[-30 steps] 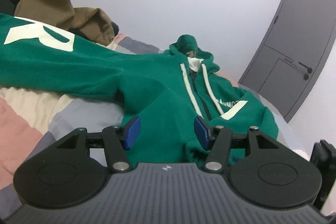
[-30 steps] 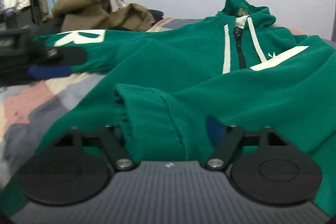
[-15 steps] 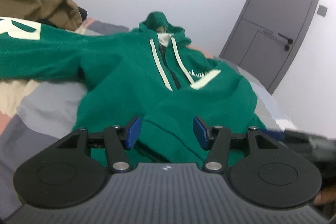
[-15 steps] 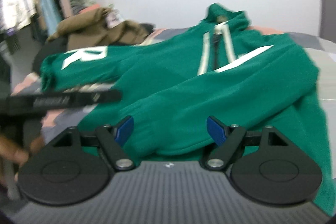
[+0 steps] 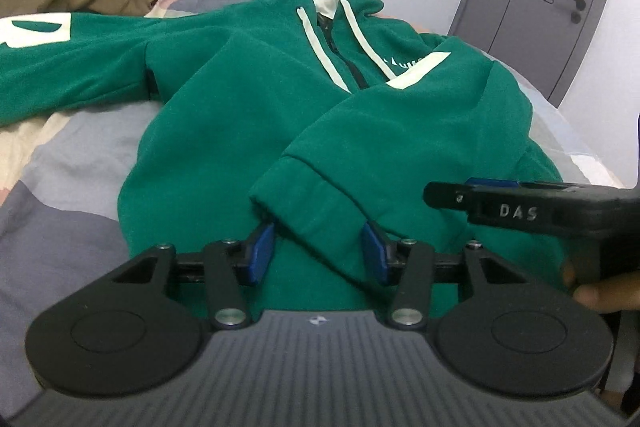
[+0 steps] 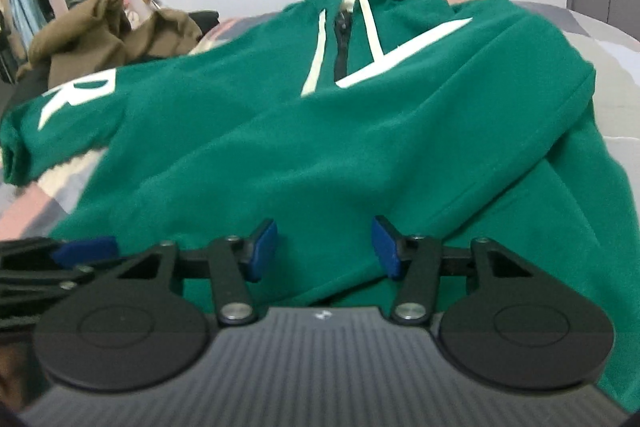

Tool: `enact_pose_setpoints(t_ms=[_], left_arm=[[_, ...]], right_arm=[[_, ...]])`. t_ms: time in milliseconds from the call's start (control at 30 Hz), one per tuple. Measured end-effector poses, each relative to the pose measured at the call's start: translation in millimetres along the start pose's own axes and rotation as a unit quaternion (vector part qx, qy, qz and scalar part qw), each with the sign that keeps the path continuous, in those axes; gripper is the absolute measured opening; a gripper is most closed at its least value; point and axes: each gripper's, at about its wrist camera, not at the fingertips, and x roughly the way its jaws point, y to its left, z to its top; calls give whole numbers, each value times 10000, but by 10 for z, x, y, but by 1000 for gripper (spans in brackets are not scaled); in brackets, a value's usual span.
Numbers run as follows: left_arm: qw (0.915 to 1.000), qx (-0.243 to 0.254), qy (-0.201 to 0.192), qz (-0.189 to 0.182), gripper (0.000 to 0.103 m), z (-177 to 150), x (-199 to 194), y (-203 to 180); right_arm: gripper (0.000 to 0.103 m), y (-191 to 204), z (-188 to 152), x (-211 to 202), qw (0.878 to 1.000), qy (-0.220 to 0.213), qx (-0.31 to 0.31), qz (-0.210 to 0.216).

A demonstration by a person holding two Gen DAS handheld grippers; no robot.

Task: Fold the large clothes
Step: 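Fold the held sleeve across the hoodie front and open the right tool, then grasp the printed sleeve cuff with the left tool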

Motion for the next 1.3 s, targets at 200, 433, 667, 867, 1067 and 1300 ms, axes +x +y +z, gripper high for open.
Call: enact_pose_setpoints(t_ms=[200,433,667,867,1067,1300], left_arm=[[9993,112,-304,164,55,26,-161,-20],[9958,201,-634,632,56,272,-468,70],[9856,-59,-628,1568,63,721,-763,551],[9689,-348,-534,2393,63,1212,-1161,1142],[9520,-520,-391,2992,63,1589,-1476,1902],[9472,-1286,-359,2915,68,1553,-1537,2565]], right_arm=[[54,-35,-11,-127,9998,-103,167,48],[55,-173,-34,-425,9982,-298,489,-159],[56,-279,-60,-618,9957,-447,808,-28],[56,-215,-66,-693,9966,-515,642,83],[56,-149,-74,-714,9969,-548,517,236],[56,-180,-54,-499,9968,-211,769,110]])
